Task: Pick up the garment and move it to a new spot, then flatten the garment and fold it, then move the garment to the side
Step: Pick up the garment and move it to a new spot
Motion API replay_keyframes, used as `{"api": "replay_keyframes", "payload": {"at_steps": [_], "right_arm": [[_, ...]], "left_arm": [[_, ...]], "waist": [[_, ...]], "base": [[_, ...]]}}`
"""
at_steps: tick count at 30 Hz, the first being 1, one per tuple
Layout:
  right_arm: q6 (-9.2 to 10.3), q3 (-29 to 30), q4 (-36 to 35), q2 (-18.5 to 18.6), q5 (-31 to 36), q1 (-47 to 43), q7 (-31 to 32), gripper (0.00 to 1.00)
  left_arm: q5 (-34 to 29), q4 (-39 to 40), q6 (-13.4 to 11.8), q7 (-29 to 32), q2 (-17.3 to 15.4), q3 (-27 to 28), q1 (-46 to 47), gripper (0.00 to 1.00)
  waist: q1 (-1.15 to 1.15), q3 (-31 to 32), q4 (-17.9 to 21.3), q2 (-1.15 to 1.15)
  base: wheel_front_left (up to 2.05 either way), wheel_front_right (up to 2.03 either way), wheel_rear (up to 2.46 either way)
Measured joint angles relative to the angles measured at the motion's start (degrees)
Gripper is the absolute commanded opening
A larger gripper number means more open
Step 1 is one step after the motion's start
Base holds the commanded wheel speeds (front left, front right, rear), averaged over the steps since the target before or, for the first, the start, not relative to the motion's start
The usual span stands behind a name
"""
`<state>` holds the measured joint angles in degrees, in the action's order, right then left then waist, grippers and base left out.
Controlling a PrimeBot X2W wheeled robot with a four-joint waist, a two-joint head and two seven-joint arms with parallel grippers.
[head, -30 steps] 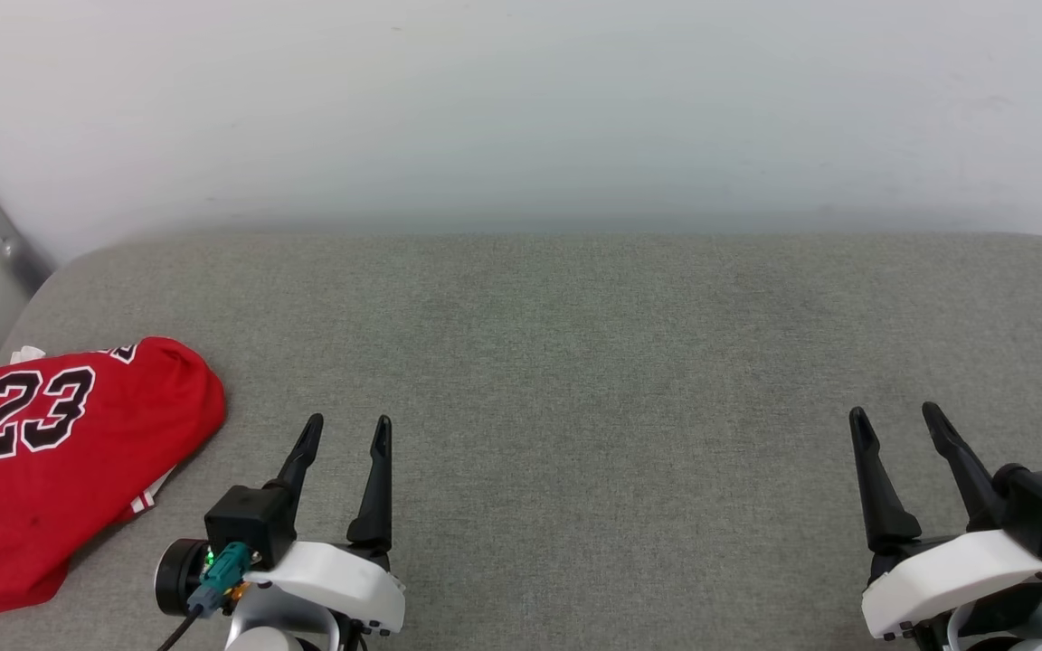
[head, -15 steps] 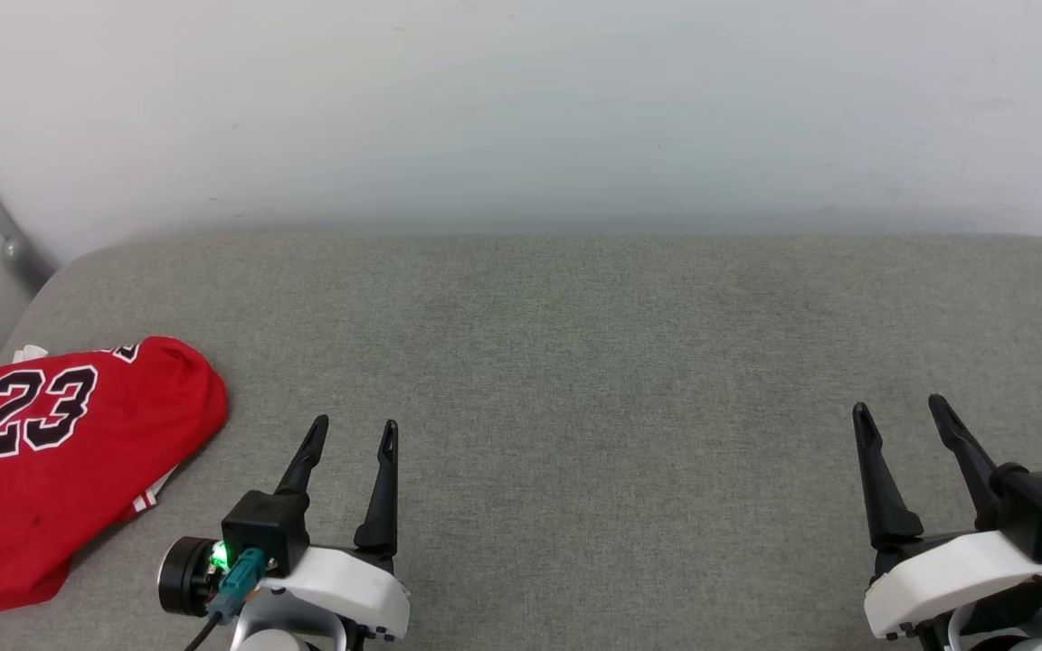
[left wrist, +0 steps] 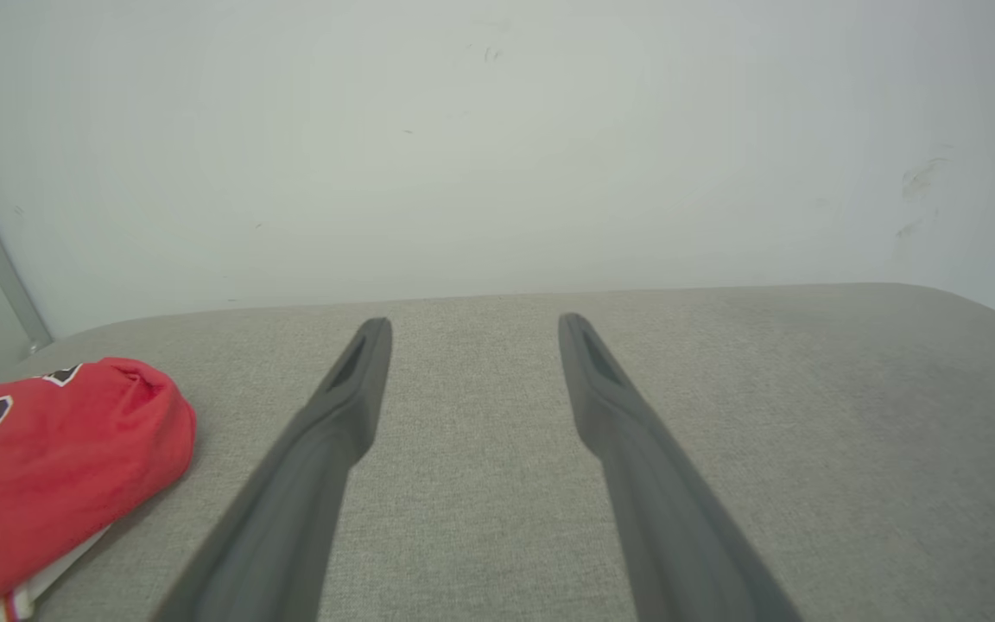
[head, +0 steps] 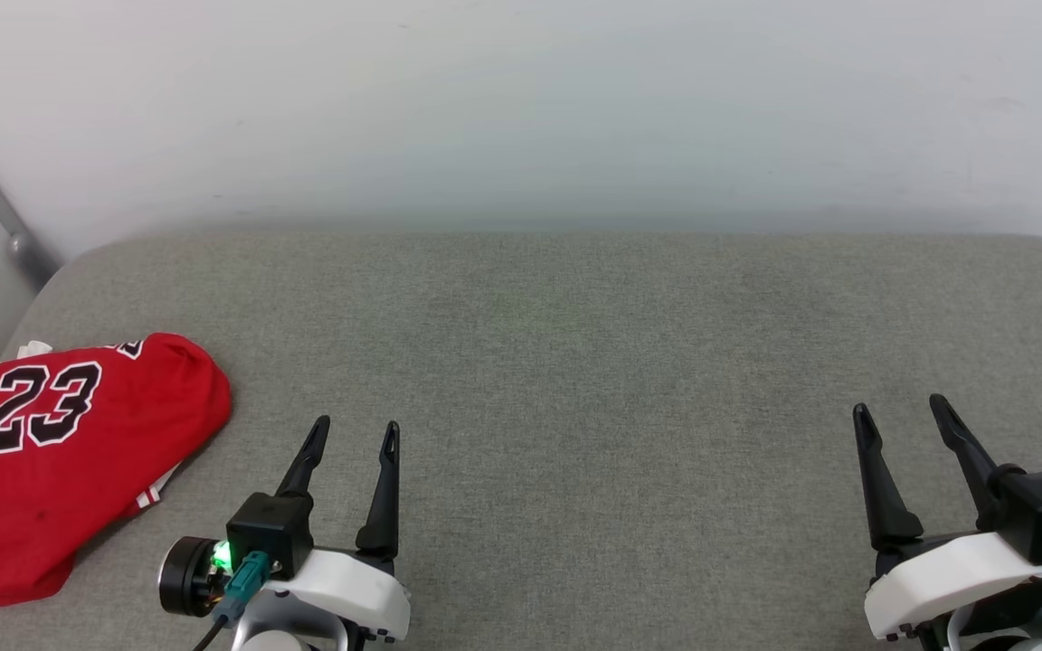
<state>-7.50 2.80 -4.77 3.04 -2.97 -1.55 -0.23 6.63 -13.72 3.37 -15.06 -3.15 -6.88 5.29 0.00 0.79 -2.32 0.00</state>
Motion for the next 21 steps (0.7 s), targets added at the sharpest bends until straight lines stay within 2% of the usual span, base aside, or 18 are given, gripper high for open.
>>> {"api": "replay_keyframes", "payload": {"at_steps": [11,21], "right_arm": [[0.00,-0.41,0.10,0.00,-0.13,0.09,0.00,1.00],[0.00,-2.21,-0.97,-0.02,0.60,0.19,0.76,1.00]], "left_arm": [[0.20,-0.93,-0.31,-0.01,0.16,0.03,1.10,1.00],[3.00,-0.83,-1.42,-0.01,0.22,1.37,2.12,1.00]], "waist": [[0.00,-0.33,-1.64,0.00],[0.00,-0.78,-9.14,0.00]], "base": [[0.00,0.00,0.00],[0.00,0.00,0.00]]}}
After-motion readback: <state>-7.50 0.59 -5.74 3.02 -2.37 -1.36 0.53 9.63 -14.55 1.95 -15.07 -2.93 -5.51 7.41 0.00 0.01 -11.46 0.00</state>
